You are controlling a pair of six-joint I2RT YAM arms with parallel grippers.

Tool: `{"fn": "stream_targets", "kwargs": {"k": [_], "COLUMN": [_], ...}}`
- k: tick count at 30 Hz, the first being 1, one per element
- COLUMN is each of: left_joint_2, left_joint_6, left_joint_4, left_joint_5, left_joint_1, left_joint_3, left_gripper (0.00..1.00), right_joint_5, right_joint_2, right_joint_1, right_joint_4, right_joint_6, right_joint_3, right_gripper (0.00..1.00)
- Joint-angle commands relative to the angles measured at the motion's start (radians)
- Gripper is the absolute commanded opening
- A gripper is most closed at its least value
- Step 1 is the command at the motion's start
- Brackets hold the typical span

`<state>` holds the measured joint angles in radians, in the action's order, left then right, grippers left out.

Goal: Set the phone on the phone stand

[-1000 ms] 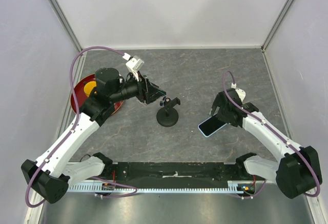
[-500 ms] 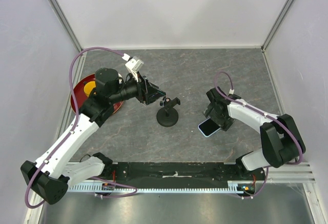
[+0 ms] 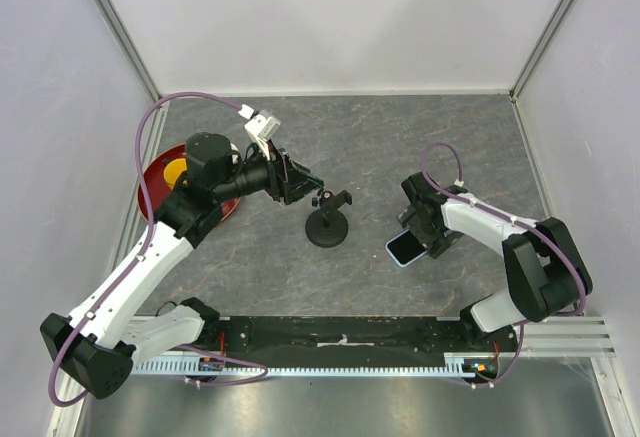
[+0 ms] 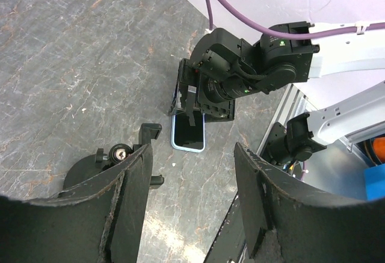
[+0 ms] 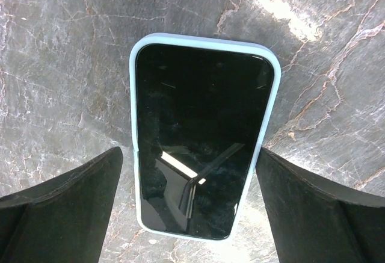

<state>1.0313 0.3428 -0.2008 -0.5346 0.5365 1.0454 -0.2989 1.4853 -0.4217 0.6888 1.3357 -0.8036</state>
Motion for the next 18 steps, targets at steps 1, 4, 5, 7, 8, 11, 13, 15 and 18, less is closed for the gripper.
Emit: {"fn": "stream_targets", "kwargs": {"k": [1, 4, 5, 7, 8, 11, 13, 15, 18], "left_joint_2": [0.003, 0.009, 0.009, 0.012, 0.015, 0.013, 0.013, 0.015, 0.016], "left_joint_6": [0.009, 0.013, 0.013, 0.015, 0.015, 0.016, 0.018, 0.019, 0.024], "left_joint_4": [0.044, 0.047, 0.046, 0.046, 0.046, 0.046, 0.047, 0.049, 0.051], "left_joint_5": [-0.033, -0.042, -0.042, -0.044, -0.044, -0.045, -0.044, -0.048, -0.054], "left_joint_1": [0.003, 0.003, 0.003, 0.003, 0.003, 0.003, 0.003, 0.003, 0.003], "left_joint_3": [0.002, 0.002, 0.001, 0.001, 0.001, 0.001, 0.001, 0.001, 0.001], "left_gripper": [0.63, 0.63, 0.63, 0.63, 0.63, 0.63, 0.63, 0.62, 0.62], "right_joint_5": [-0.037, -0.032, -0.022, -0.006, 0.004, 0.014, 0.006, 0.003, -0.003], "right_joint_2": [0.020, 0.042, 0.050, 0.084, 0.093, 0.096, 0.087, 0.075, 0.070], "right_joint_1": [-0.002, -0.002, 0.000, 0.000, 0.000, -0.002, -0.002, 0.000, -0.002], "right_joint_4": [-0.003, 0.005, 0.015, 0.035, 0.043, 0.046, 0.048, 0.048, 0.046], "right_joint_6": [0.052, 0.059, 0.057, 0.066, 0.069, 0.098, 0.121, 0.132, 0.155], "right_joint_3": [-0.011, -0.028, -0.035, -0.054, -0.057, -0.040, -0.020, -0.008, 0.003], "right_gripper": [0.98, 0.98, 0.97, 0.95, 0.95, 0.93, 0.91, 0.88, 0.85]}}
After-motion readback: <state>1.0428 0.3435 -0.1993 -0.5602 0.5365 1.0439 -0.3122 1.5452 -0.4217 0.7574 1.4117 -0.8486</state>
